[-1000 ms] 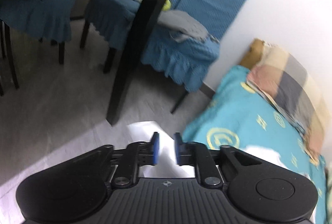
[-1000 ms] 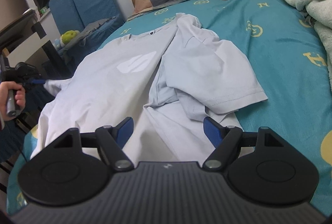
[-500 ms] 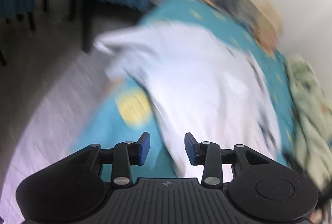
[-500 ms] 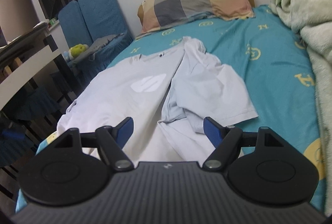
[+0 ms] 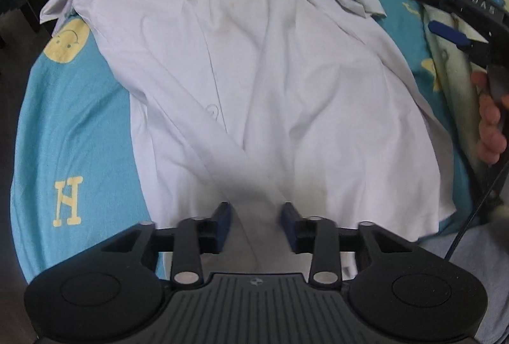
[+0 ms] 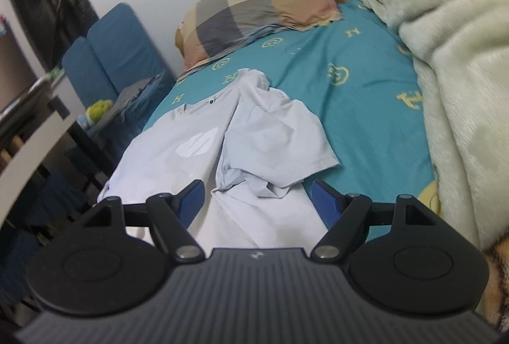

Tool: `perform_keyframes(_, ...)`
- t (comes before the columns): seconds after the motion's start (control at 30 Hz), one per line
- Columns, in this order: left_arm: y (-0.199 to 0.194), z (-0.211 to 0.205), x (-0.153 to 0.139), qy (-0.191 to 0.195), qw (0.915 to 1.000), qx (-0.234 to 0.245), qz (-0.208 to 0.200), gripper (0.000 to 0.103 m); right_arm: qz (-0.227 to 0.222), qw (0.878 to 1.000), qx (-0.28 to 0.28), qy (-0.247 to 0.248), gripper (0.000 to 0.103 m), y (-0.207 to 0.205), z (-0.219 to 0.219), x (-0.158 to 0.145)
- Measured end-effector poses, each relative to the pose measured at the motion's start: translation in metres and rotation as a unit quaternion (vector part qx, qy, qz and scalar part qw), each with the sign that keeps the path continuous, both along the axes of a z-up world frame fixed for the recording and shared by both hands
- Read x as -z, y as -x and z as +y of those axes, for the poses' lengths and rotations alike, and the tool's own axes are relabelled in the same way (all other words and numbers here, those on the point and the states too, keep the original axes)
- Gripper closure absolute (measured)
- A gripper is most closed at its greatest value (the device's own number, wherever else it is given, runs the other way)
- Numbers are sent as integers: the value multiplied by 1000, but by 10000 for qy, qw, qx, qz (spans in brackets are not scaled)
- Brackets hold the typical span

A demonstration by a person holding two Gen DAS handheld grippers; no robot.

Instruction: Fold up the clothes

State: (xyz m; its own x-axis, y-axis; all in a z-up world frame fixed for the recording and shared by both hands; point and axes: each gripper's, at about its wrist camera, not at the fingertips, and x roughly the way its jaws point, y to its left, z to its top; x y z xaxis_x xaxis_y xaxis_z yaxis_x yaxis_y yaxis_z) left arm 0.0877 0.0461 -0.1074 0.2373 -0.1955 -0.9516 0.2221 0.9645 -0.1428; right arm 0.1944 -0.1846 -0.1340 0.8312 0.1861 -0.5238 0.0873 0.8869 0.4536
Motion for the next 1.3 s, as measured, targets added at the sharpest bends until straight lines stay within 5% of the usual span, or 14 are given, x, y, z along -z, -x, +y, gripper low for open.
perform_keyframes(0.03,1,2,0,-35,10000,17,-5,98,8,10000,7,-28,27,0,0,0)
perform_keyframes(0.23,12,44,-41,121,9995,-219,-169,100,-78,9995,-144,276,27,-1,8,-3)
perform_keyframes(0.43,17,87,-68,-115,9976,-669,-124,100,35,9999,-163,6,27,-4,3,1)
perform_keyframes(0.67,-5,149,-36,-445,9850,-1554,605,100,220,9994,-253,38,27,-4,5,5)
perform_keyframes(0.8,-15,151,-34,-413,9832,-1602,777,98,317,9989,-343,68,27,0,7,6)
perform_keyframes(0.97,-21,147,-49,-197,9874,-1464,574,52,377,9980,-482,130,27,2,13,5)
perform_keyframes(1.17,-44,163,-70,462,9829,-1780,23,40,395,9973,-603,113,27,-3,20,6)
perform_keyframes(1.3,-88,172,-65,859,9695,-2212,-614,40,402,9969,-671,83,27,-7,24,7)
